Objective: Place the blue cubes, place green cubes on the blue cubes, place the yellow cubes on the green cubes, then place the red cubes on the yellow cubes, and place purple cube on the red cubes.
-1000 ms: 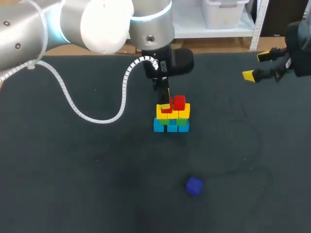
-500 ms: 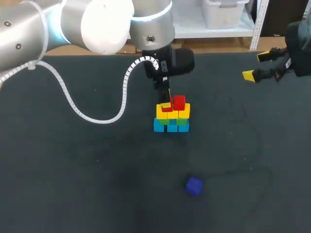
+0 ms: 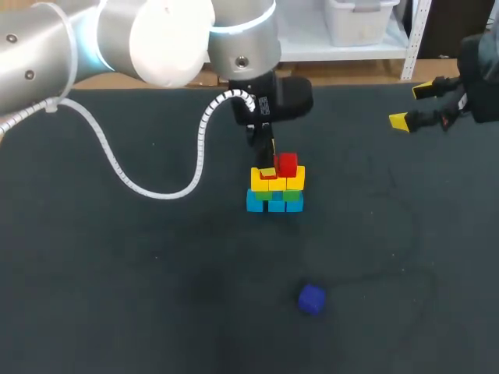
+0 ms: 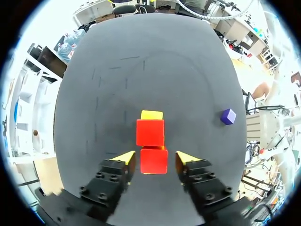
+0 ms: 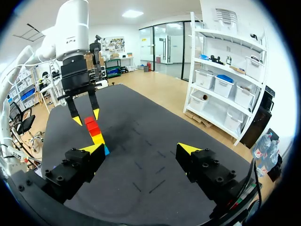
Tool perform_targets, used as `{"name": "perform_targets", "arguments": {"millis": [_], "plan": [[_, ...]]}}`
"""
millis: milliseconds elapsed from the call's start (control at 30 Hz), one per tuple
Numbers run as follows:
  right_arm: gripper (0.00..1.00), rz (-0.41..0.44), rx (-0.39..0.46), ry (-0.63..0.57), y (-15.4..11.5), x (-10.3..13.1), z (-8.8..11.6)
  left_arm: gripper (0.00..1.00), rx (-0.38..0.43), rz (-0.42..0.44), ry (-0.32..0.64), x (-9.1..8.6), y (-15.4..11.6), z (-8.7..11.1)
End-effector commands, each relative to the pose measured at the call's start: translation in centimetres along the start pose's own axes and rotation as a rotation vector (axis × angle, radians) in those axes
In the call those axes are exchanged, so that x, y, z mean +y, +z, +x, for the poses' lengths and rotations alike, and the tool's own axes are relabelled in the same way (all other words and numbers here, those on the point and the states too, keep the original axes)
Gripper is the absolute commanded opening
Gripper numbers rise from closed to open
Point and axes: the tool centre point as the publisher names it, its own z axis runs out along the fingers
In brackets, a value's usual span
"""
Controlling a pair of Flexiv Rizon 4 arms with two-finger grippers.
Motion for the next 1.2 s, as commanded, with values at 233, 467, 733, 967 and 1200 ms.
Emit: {"name": "perform_targets", "arguments": {"millis": [233,467,733,967,1200], "plan": [[1.00,-0.003,-0.005,-0.001,0.1,-0.1,0.1,1.00,-0.024,-0.081,-0.066,-1.6,-2.2,1.8],[1.00,-0.003,-0.005,-0.001,0.1,-0.1,0.1,1.00,-0.022,-0.199,-0.140,-3.3,-4.4,3.5],[1.00,-0.003,-0.005,-0.001,0.1,-0.1,0.1,1.00,-0.008,-0.278,-0.232,-4.0,-5.3,6.6],[1.00,-0.003,-0.005,-0.001,0.1,-0.1,0.1,1.00,0.036,-0.325,-0.307,-4.2,-4.8,9.4],[1.00,-0.003,-0.005,-0.001,0.1,-0.1,0.1,1.00,-0.020,-0.366,-0.364,-4.5,-4.8,11.7]]}}
